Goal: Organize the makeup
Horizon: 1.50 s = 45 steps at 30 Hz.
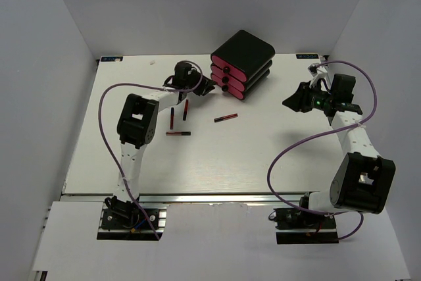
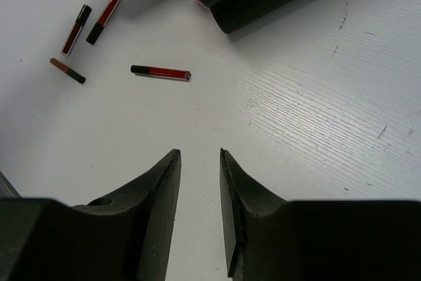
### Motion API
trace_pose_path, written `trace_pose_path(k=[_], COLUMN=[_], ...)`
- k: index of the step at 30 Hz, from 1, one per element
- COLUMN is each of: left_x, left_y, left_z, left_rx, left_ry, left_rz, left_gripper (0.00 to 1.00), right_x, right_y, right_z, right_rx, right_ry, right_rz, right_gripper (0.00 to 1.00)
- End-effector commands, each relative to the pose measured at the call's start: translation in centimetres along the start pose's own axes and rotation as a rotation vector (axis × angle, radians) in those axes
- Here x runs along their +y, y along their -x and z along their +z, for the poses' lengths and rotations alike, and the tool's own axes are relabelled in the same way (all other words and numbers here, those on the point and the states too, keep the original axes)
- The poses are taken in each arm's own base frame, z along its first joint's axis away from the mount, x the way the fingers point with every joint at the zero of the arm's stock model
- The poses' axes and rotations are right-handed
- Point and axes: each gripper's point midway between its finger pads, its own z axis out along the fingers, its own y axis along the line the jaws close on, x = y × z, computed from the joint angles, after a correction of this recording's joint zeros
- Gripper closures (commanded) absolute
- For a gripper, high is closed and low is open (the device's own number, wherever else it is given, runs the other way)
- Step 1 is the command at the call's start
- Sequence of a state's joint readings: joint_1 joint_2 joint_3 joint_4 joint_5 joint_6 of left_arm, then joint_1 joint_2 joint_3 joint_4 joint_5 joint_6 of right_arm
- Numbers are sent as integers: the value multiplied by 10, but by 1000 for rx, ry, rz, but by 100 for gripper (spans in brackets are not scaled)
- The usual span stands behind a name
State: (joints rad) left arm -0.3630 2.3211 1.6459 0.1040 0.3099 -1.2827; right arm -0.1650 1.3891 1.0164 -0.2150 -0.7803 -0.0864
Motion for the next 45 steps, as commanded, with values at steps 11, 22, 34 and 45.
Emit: trace_pose_path(k=[11,22,34,45], left_x=[-46,-27,-21,-5], left_y=[10,6,-6,-25], left_z=[16,-3,26,41], left_rx=[24,-23,66,134], left_ry=[-107,-71,-86,-45], left_rz=[14,1,-43,-37], left_gripper=[24,70,53,45], right_x=[-3,-3,-4,-6], right_y=[0,-8,-8,-7], right_z=[2,4,4,7], right_rx=[-4,12,10,11], right_ry=[-4,2,-3,-2], right_rz=[-22,-8,-15,-5], right_gripper=[64,64,64,63])
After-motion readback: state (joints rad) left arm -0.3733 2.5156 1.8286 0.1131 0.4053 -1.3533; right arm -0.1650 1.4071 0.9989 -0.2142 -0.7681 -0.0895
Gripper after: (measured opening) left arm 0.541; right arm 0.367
